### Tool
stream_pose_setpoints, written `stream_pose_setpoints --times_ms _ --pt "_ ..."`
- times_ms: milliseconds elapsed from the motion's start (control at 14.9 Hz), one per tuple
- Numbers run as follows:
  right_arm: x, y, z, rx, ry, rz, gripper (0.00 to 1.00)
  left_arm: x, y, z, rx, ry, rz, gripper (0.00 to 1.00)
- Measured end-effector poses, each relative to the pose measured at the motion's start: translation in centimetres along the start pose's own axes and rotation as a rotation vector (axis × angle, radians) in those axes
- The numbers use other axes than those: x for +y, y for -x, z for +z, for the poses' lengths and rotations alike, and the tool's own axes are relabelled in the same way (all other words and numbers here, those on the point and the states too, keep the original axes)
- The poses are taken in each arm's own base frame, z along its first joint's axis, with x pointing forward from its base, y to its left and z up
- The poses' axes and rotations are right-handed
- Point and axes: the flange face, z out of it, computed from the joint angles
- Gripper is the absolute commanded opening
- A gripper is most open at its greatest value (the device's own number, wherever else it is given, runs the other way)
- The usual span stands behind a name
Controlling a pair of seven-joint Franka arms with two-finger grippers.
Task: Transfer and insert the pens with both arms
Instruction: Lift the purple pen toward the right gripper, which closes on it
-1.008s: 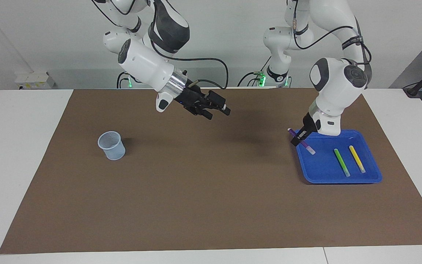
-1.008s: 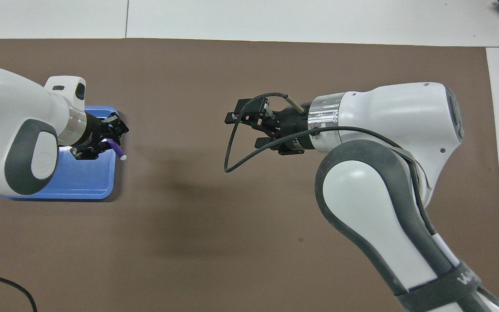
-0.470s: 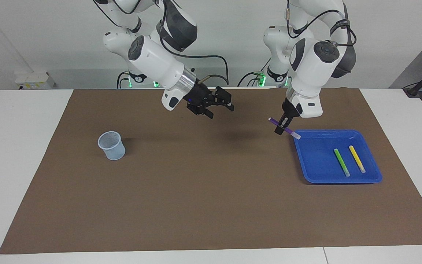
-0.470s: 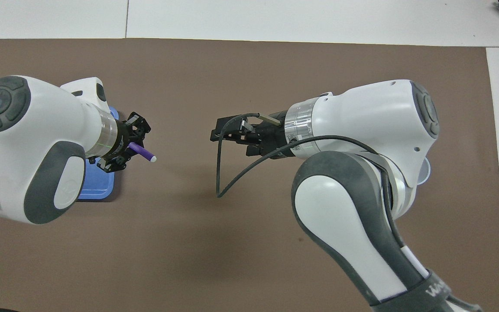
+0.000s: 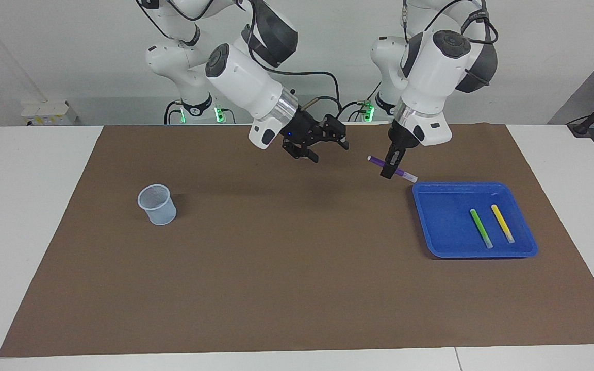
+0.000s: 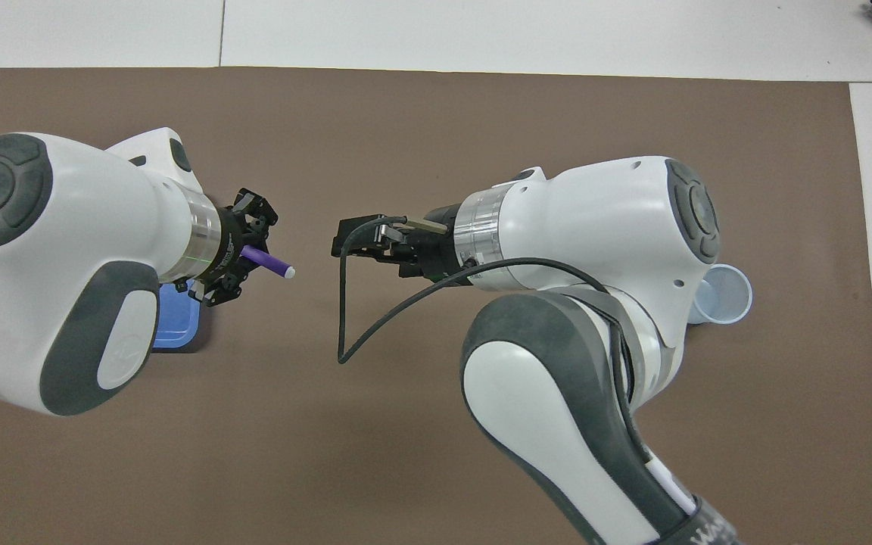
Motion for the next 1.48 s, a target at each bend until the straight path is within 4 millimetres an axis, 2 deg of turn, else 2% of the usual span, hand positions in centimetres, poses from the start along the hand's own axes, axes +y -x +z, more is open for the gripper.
stream_pose_setpoints --times_ms 134,470,739,941,1075,1344,1479 --pt "0.0 -0.1 0.0 0.002 0.000 0.001 0.96 0.4 1.1 -0.7 -0.001 0.015 -0.035 0.00" --pt "-0.2 -0.3 -0.1 0.015 -0.006 -0.003 0.96 0.9 1.7 -1.7 -0.007 0.040 -0.093 0.00" --pt "-1.8 -0.4 -0.6 0.027 -0.028 -0.028 0.96 1.4 2.8 -2.8 -0.013 0.063 -0.133 0.00" --pt "-2.9 0.1 0.0 0.035 -0.049 -0.047 0.95 1.7 4.2 -3.4 -0.019 0.079 -0.147 0.00" --pt "-3.4 0.6 0.5 0.027 -0.062 -0.057 0.88 1.8 4.5 -3.8 -0.020 0.087 -0.159 0.00" --pt "-3.4 0.6 0.7 0.024 -0.064 -0.056 0.84 1.9 4.5 -3.9 -0.020 0.090 -0.164 0.00" --pt "-3.2 0.5 0.7 0.025 -0.063 -0.054 0.73 1.9 4.4 -3.9 -0.020 0.090 -0.164 0.00"
